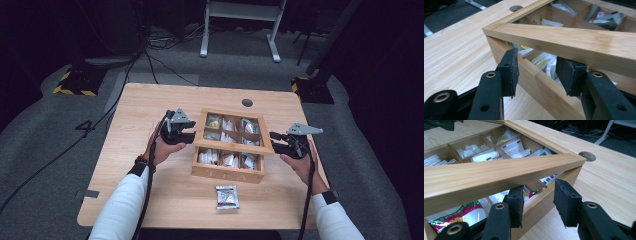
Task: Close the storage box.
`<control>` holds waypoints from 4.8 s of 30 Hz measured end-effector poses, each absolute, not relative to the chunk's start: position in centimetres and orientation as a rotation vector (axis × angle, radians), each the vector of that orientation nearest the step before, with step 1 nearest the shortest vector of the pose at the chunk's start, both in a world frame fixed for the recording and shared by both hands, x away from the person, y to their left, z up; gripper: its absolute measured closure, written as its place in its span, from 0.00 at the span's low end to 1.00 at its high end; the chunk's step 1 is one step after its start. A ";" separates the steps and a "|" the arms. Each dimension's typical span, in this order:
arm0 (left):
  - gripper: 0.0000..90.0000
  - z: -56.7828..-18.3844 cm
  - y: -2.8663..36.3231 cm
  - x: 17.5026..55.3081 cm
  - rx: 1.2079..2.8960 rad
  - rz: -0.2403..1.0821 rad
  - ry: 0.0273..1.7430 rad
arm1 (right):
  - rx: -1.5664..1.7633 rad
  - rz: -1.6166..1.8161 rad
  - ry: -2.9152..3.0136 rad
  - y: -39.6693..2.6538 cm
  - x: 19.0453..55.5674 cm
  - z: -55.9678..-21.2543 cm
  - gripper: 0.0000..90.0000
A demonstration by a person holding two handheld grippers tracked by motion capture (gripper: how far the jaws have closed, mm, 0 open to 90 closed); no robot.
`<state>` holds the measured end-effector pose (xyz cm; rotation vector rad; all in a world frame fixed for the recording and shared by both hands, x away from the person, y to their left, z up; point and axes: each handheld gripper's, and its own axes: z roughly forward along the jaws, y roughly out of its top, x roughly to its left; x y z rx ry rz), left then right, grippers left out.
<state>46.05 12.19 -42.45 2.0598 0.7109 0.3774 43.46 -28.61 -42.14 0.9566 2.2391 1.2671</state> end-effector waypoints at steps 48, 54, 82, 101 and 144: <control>0.56 -44.2 12.3 41.3 2.134 0.333 0.625 | 0.836 1.241 2.339 -28.4 38.6 -43.4 0.63; 0.54 -44.4 12.2 40.7 2.144 0.332 0.615 | 0.832 1.238 2.345 -28.4 38.1 -43.5 0.63; 0.50 -44.2 13.0 38.7 2.141 0.286 0.575 | 0.755 1.263 2.409 -27.9 36.0 -43.6 0.55; 0.52 -44.7 13.0 37.6 2.167 0.273 0.568 | 0.786 1.236 2.441 -27.7 35.5 -44.6 0.53; 0.29 -45.4 14.9 36.3 2.209 0.306 0.633 | 0.772 1.221 2.448 -27.7 34.5 -44.4 0.37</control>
